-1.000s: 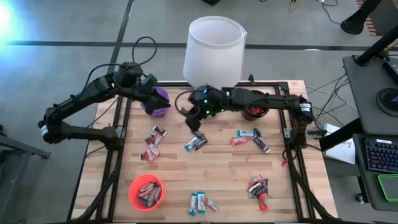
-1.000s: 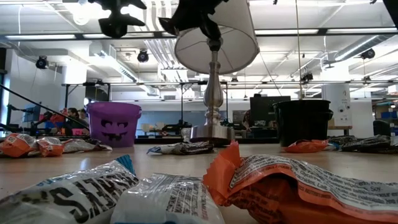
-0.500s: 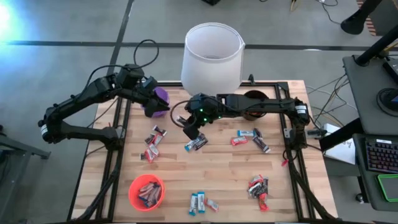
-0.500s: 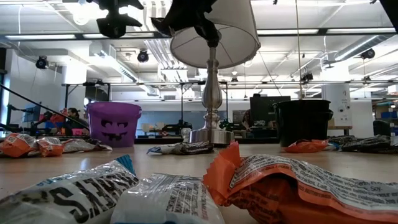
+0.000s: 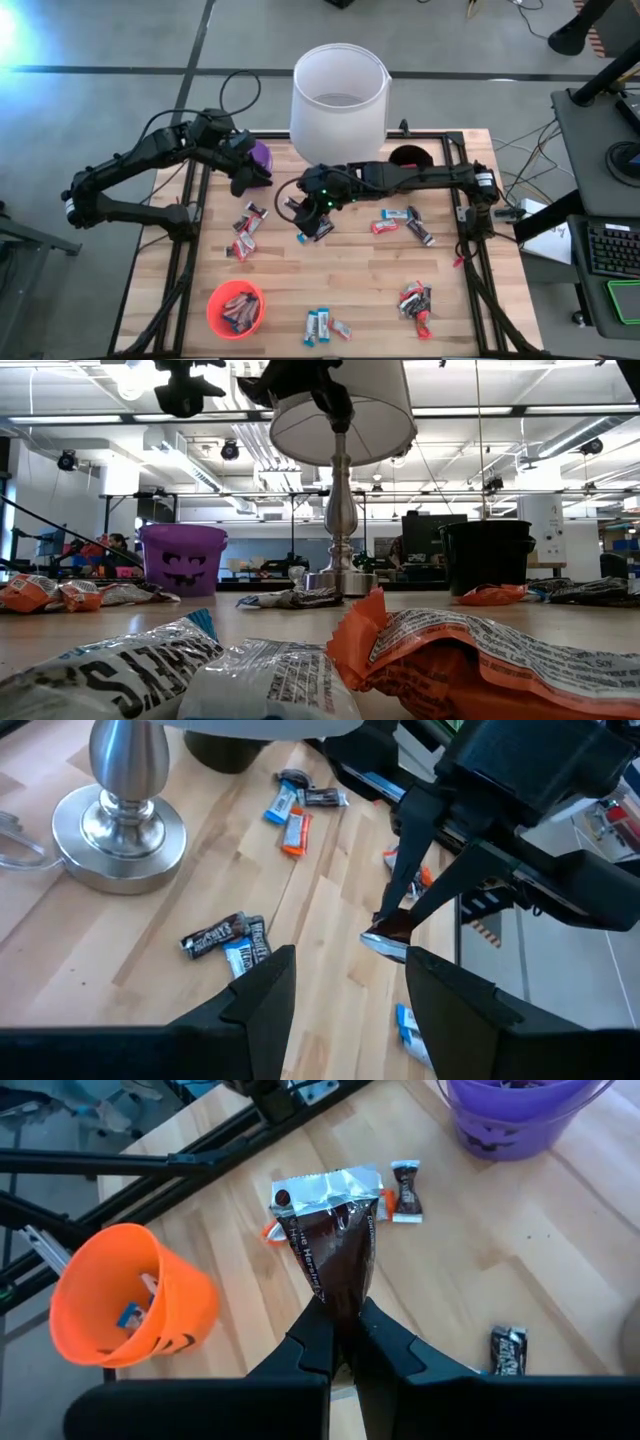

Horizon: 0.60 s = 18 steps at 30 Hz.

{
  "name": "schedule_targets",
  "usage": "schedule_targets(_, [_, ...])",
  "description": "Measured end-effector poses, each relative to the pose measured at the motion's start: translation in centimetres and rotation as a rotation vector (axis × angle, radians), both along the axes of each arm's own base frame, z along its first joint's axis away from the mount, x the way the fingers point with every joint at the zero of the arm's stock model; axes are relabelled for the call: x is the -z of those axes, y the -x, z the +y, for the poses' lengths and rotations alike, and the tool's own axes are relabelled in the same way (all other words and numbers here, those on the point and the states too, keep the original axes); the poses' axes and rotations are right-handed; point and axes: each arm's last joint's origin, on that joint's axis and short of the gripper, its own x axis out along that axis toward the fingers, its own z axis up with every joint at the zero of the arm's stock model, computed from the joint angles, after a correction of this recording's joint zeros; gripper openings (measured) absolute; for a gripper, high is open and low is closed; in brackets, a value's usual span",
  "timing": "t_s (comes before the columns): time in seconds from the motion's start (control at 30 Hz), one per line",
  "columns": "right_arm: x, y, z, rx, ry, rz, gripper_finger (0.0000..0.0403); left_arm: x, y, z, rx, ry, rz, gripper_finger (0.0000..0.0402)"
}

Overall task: Organize candy in baskets
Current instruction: Put the brown chocolate bar into the purple bucket

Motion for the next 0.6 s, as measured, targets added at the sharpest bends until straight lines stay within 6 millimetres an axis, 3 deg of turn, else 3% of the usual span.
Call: schedule_targets(0.6, [1.8, -0.4, 2.5, -0.013, -0.029, 0.079, 0.0013, 0.0, -0.1, -0.5, 0.026, 0.003, 0.006, 0.0172])
